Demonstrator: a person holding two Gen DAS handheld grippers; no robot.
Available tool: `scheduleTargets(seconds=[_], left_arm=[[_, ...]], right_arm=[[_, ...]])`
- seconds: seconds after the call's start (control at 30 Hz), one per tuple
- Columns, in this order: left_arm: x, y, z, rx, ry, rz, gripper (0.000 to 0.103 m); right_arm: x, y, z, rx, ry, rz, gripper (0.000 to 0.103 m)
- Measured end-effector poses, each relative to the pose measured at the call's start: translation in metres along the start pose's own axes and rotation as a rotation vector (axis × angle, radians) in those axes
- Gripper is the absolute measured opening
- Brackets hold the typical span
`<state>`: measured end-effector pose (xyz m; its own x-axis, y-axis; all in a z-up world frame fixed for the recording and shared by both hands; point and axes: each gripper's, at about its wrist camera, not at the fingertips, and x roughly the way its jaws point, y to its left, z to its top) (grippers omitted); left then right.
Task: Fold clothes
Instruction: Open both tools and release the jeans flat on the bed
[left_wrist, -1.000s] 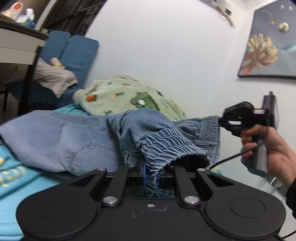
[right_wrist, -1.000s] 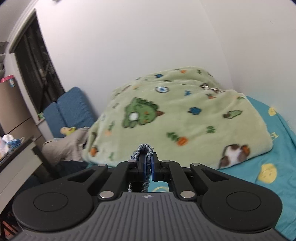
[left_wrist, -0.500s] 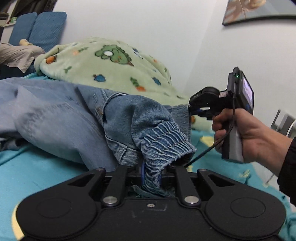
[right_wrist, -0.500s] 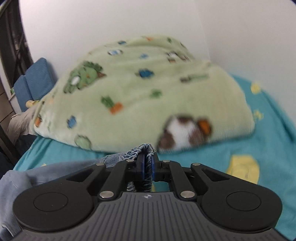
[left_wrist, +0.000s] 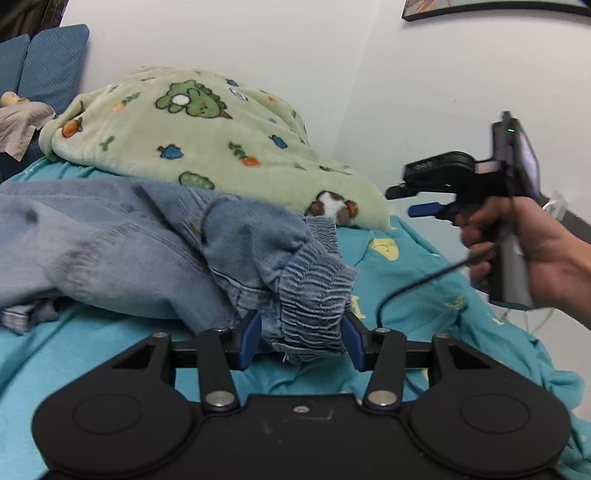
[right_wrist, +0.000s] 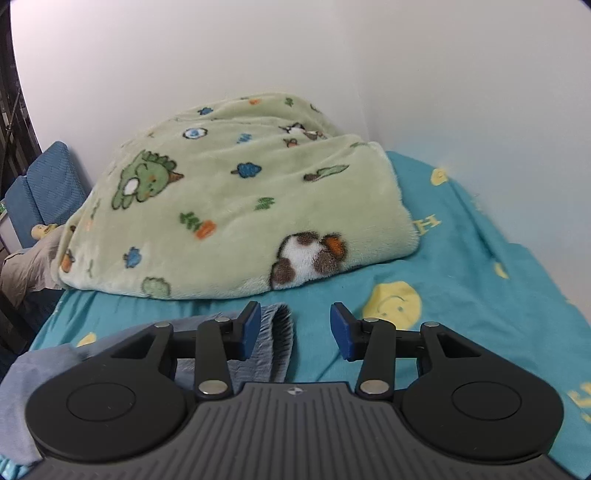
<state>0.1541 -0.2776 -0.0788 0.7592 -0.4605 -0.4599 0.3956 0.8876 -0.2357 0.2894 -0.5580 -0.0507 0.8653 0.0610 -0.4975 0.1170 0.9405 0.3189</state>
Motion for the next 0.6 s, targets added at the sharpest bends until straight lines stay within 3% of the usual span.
scheduleTargets(seconds=[0.17,0.37,0.6], left_arm=[[-0.051,0.012,0.01,0.044,-0.008,-0.024,0.046],[-0.113,0.04,0.026,0.046,-0.033,0.03,0.049],[-0.147,0.076,0.043,0.069,-0.031,0.089,0.049]], right_arm=[[-0.053,0.033,-0.006,-0.022,-0.014,-0.016,0.044],[-0.096,0.069,-0.021,0.013,-0.038,0.005,0.044],[-0.125,0.121,-0.064,0.056,-0.026,0.053,0.044]])
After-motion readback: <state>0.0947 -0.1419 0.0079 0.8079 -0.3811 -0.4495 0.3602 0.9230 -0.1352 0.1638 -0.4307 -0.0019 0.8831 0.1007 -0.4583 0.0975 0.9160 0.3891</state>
